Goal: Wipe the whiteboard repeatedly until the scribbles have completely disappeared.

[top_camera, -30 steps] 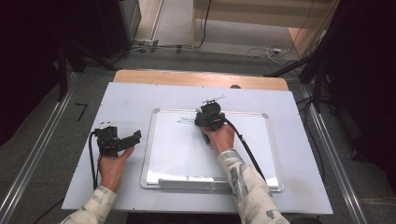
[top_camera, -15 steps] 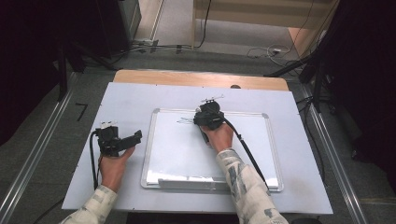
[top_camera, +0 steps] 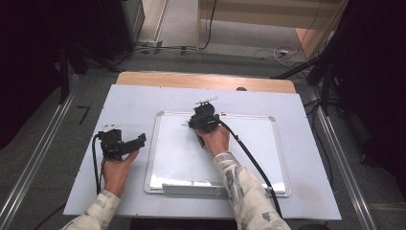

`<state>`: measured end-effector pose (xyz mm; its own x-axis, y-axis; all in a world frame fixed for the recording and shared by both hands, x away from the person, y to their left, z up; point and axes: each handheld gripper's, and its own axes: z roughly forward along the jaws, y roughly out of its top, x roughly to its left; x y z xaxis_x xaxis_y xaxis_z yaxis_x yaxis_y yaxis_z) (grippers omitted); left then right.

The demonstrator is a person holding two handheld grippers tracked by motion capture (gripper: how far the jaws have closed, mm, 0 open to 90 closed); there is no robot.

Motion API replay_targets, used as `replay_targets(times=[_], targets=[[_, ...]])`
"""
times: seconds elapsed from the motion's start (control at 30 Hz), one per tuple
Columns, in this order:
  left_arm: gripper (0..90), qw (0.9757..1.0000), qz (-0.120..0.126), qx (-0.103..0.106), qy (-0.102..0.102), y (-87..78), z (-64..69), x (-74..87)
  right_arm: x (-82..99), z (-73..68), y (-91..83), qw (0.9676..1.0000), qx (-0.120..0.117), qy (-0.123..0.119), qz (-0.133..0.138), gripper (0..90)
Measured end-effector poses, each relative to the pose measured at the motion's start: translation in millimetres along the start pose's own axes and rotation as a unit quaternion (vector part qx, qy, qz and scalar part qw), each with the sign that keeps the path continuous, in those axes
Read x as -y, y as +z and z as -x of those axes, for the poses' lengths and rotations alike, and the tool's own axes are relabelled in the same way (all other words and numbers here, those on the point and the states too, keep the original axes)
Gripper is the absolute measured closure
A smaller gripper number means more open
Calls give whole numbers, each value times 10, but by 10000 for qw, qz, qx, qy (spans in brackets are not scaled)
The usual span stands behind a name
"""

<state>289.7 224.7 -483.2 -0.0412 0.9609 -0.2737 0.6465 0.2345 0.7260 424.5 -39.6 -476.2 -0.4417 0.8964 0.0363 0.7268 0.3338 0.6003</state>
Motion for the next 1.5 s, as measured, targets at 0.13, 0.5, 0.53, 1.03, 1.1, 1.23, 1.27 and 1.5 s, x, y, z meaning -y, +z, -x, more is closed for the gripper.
replay_targets(times=[0.13,0.5,0.53,1.03,1.1,1.23,1.27,1.5], targets=[[74,10000,9,3,-12,1,3,-1,-18,-57,17,10000,-25,-22,-8,383],[74,10000,18,18,-22,2,3,-2,-59,-207,58,9999,-72,-84,-20,383],[74,10000,19,21,-18,1,2,-2,-64,-223,62,9999,-91,-108,-27,383],[74,10000,9,11,-41,4,-11,-3,-97,-346,92,9996,-225,-188,-43,383],[74,10000,9,4,-62,0,-21,-2,-95,-329,90,9996,-202,-213,-39,383],[75,10000,-3,11,-43,-8,-30,0,-90,-261,76,9997,-150,-167,-61,383],[74,10000,-3,11,-41,-10,-30,2,-88,-240,72,9998,-136,-154,-60,383],[74,10000,-3,8,-50,-7,-31,2,-59,-75,34,10000,-24,-57,-76,384]])
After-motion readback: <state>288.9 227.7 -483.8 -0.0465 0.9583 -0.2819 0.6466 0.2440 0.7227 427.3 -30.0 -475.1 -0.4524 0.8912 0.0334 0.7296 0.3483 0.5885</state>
